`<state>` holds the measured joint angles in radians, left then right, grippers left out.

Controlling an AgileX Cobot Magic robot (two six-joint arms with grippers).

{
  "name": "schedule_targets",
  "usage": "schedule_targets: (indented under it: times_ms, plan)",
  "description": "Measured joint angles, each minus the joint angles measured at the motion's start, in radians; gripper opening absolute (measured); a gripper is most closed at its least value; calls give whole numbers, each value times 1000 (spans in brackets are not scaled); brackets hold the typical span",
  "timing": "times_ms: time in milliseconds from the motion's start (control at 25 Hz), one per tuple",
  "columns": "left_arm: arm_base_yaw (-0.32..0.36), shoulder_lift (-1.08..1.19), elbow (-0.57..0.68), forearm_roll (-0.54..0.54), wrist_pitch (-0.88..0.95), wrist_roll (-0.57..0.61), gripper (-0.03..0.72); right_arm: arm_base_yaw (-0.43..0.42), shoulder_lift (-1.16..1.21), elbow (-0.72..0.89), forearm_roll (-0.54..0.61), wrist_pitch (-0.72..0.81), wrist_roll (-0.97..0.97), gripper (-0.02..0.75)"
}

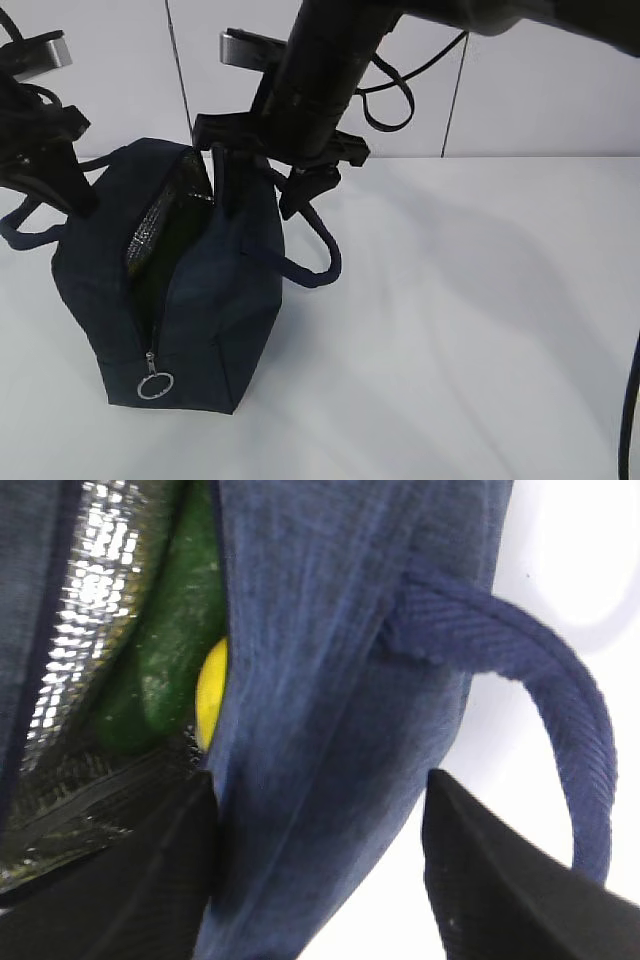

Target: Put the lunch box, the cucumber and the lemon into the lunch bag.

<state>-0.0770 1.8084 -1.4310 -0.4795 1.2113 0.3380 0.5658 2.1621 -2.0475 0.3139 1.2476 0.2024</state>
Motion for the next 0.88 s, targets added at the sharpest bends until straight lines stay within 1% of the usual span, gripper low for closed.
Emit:
schedule_targets:
  times_ms: [320,400,480,600,720,800,880]
  plan:
    - [0,0,0,-1,0,0,0,0,38,0,9,-3,0,461]
    - [0,0,0,-2,0,0,0,0,40,0,9,-3,0,440]
    - [0,0,0,-3,0,0,0,0,40,0,9,-3,0,379]
    - [0,0,0,-5,0,0,0,0,40,0,7,-3,0,225]
    - [0,0,0,-18,0,0,0,0,40,0,-20,-3,-2,96]
    - [0,0,0,-40,0,0,0,0,40,0,-46,-3,-19,39]
    - [-2,0,0,-66,0,0,0,2,40,0,-67,-3,-36,3]
